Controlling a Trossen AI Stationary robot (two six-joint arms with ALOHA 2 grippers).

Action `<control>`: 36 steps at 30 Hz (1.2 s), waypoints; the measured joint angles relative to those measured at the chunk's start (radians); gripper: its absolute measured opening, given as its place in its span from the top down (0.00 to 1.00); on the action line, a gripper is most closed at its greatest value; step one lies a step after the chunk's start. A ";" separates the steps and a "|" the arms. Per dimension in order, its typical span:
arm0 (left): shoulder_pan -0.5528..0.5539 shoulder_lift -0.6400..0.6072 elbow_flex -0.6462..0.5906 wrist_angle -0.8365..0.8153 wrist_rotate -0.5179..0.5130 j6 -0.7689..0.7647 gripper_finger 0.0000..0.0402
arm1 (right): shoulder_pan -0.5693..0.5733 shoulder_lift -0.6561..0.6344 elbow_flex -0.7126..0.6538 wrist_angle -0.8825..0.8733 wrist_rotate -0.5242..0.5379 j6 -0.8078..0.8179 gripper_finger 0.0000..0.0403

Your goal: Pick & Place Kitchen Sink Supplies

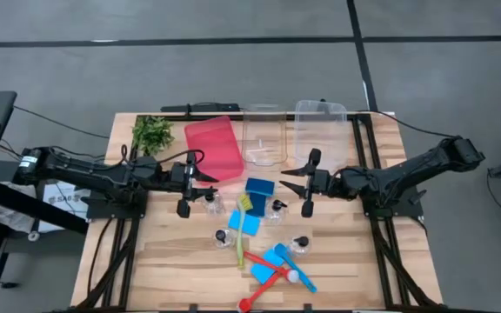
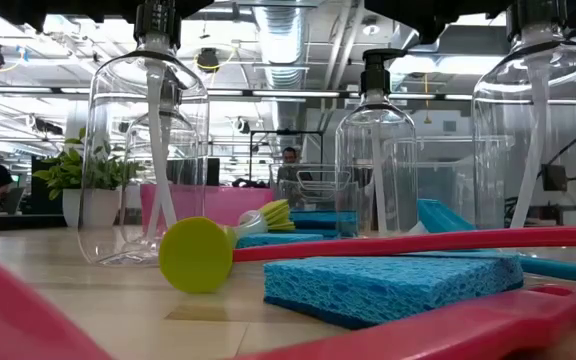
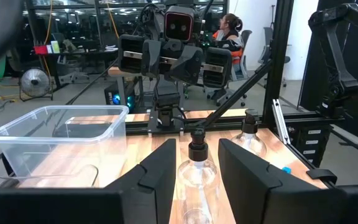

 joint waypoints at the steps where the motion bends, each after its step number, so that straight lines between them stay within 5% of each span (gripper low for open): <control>1: 0.000 0.000 0.000 0.000 0.000 0.000 0.70 | 0.000 0.000 0.000 0.000 0.000 0.000 0.71; 8: 0.000 0.000 0.000 0.000 0.000 0.000 0.70 | 0.000 0.000 0.000 -0.011 0.007 -0.019 0.71; 13: 0.000 0.000 0.000 0.000 0.000 0.000 0.70 | 0.023 0.000 0.019 -0.050 0.125 -0.053 0.69; 26: 0.000 0.000 0.000 0.000 0.000 0.000 0.70 | 0.146 0.000 0.064 -0.139 0.132 -0.012 0.44; 36: 0.000 0.000 0.000 -0.008 0.000 -0.003 0.70 | 0.244 0.000 0.124 -0.198 0.134 0.015 0.48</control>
